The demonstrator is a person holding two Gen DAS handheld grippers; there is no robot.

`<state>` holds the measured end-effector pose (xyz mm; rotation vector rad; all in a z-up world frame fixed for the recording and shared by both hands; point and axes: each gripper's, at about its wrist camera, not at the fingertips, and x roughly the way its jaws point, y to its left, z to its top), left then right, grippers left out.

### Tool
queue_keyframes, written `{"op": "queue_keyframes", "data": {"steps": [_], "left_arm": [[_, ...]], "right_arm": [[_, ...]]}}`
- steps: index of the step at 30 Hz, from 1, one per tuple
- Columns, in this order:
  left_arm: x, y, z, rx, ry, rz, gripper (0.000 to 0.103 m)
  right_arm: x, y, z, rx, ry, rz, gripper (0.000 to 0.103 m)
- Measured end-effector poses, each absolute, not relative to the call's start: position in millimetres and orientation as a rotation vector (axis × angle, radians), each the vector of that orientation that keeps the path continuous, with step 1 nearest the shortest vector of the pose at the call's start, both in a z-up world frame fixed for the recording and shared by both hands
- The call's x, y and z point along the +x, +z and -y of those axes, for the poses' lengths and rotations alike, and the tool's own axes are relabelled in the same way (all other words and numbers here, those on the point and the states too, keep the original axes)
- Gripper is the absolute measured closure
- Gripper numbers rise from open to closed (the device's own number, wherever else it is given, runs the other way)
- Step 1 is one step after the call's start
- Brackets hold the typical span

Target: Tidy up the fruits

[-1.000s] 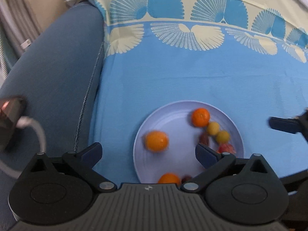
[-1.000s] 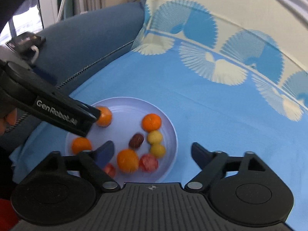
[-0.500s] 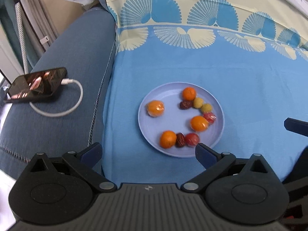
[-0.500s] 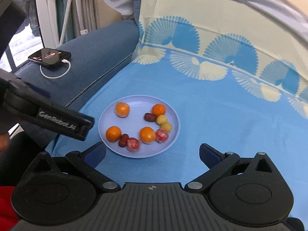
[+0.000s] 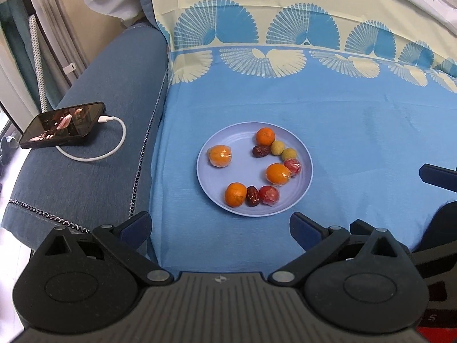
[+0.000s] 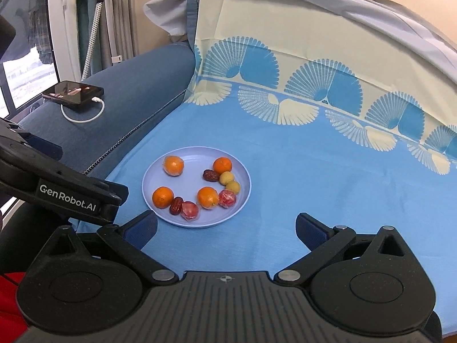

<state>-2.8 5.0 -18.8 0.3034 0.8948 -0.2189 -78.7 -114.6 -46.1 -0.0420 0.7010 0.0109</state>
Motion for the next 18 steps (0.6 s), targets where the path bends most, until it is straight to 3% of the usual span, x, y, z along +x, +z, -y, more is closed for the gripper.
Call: {"op": "queue_keyframes", "data": {"steps": [18], "left_arm": [[-8.3, -23.1, -11.0, 0.291, -0.204, -0.903, 0.0]], "right_arm": [[-81.6, -48.1, 111.7, -0.041, 0.003, -0.704, 0.001]]}}
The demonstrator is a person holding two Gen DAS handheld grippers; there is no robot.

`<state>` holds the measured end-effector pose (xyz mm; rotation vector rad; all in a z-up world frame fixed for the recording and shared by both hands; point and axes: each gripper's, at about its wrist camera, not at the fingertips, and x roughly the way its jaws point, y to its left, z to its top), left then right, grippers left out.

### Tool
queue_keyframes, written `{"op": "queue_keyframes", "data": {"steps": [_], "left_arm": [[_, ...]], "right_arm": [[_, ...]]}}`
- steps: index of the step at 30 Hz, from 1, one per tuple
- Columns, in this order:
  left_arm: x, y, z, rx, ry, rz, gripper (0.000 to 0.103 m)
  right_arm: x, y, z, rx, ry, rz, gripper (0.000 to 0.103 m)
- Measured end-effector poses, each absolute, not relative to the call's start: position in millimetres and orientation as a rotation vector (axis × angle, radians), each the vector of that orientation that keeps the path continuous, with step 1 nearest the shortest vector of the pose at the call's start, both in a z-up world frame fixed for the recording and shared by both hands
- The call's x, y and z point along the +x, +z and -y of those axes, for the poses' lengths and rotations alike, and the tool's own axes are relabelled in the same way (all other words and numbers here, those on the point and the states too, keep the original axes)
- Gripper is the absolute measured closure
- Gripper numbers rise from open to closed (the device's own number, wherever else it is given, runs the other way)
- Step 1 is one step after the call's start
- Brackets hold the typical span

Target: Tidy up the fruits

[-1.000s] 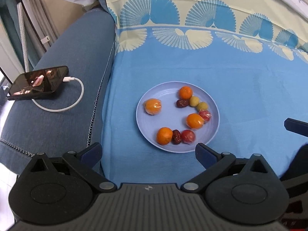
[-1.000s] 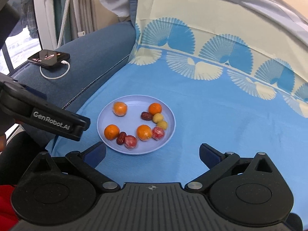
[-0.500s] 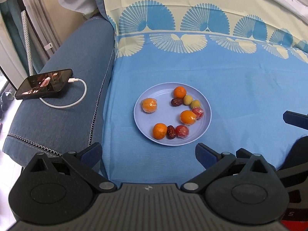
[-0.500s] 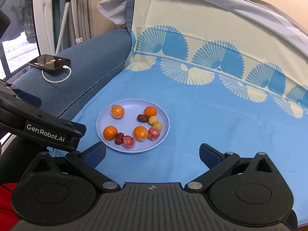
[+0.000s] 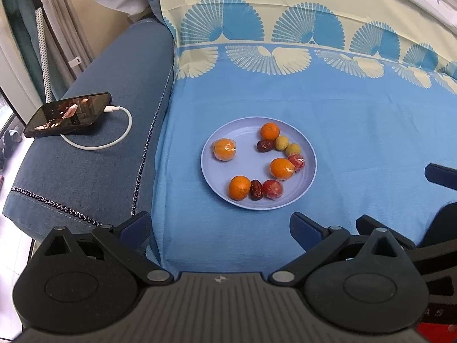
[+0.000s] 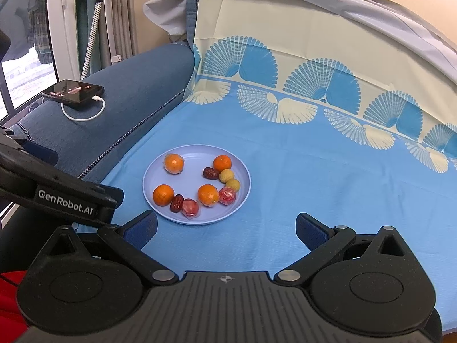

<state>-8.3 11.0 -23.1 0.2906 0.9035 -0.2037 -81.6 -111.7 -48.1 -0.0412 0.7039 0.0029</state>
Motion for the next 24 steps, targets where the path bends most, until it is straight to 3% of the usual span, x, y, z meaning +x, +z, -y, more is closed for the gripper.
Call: {"op": "queue_keyframes", "data": {"steps": [24], "left_arm": [[-7.7, -27.7, -8.1, 0.307, -0.204, -0.903, 0.0]], "right_arm": [[-79.8, -48.4, 111.6, -0.041, 0.005, -0.715, 0.001]]}}
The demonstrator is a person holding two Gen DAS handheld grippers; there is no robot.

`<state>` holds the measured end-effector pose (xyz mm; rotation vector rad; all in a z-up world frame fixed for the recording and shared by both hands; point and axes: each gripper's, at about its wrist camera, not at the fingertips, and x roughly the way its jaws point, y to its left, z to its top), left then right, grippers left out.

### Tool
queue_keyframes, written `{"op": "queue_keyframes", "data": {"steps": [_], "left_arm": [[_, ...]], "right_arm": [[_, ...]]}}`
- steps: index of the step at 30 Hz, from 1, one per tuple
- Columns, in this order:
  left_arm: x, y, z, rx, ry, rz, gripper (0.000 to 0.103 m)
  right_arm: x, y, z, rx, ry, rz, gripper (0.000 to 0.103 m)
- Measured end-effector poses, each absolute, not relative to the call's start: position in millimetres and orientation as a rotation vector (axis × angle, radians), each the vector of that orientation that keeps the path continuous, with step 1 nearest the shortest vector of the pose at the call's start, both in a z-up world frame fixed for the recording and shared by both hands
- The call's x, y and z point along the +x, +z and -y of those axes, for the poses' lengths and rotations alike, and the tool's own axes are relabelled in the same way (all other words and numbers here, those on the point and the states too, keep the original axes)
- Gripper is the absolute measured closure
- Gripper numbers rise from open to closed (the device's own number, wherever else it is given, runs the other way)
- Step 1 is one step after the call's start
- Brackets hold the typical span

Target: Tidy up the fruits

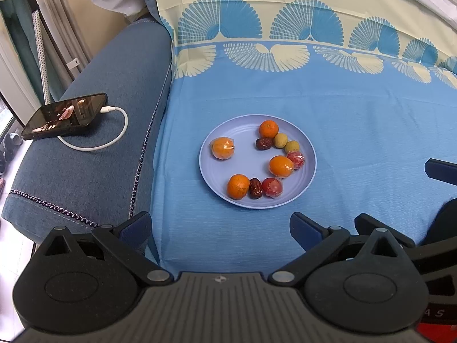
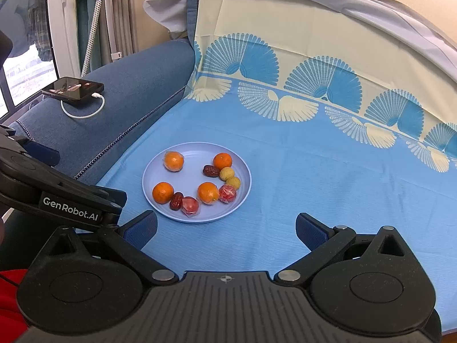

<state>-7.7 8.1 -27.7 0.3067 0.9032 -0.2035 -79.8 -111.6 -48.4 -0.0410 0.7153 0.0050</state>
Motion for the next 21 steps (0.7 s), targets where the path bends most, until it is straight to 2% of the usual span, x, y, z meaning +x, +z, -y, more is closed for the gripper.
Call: {"op": "queue_keyframes", "data": {"steps": [21], "left_arm": [[-8.3, -27.6, -7.4, 0.31, -0.2, -0.902, 0.0]], "right_arm": [[-79.6, -48.7, 112.5, -0.041, 0.009, -0.715, 0.001]]}}
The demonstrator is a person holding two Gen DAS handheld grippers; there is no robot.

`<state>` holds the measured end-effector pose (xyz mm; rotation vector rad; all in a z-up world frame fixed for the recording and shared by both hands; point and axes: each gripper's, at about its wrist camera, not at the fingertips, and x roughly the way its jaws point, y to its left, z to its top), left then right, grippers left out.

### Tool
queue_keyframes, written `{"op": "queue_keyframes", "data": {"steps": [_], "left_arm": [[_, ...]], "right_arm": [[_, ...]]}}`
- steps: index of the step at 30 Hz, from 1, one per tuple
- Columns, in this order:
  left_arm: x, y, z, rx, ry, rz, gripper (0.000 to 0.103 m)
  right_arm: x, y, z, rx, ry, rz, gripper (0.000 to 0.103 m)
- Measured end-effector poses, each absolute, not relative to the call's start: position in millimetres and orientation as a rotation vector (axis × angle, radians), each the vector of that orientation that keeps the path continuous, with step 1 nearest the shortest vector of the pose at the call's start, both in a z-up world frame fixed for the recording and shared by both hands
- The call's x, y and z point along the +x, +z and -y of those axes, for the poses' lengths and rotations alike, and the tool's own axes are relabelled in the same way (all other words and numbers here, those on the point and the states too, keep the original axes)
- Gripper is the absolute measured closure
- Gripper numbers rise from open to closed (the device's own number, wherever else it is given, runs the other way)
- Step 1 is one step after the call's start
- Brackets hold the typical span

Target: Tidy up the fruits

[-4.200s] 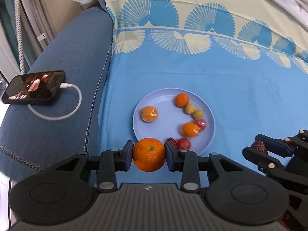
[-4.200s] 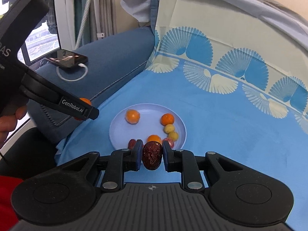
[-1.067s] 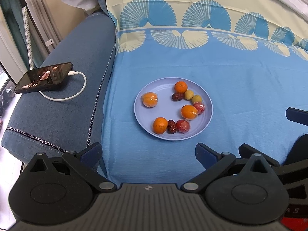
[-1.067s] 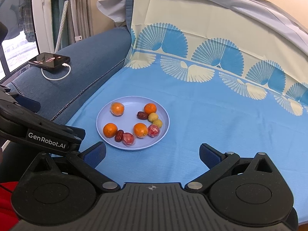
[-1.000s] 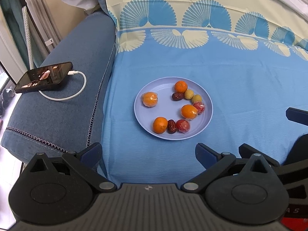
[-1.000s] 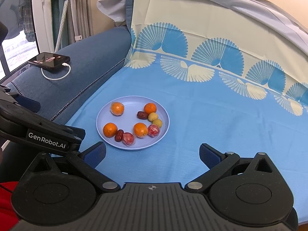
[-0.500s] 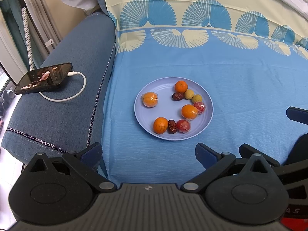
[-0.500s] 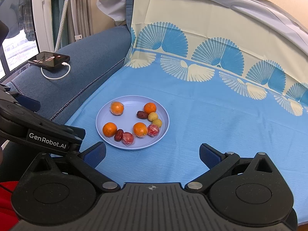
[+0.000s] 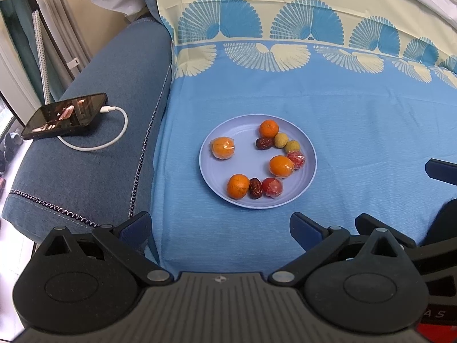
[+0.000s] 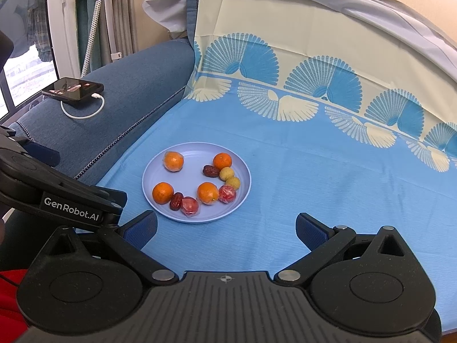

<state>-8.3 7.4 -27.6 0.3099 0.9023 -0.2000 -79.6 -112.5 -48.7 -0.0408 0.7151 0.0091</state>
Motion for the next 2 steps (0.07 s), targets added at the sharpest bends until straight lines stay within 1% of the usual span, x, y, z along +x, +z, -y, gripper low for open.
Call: {"op": "queue_keyframes", "data": {"steps": [2], "left_arm": [[-7.8, -27.4, -7.4, 0.31, -0.201, -0.903, 0.0]], "right_arm": [[-79.3, -49.0, 113.7, -0.039, 0.009, -0.714, 0.001]]}}
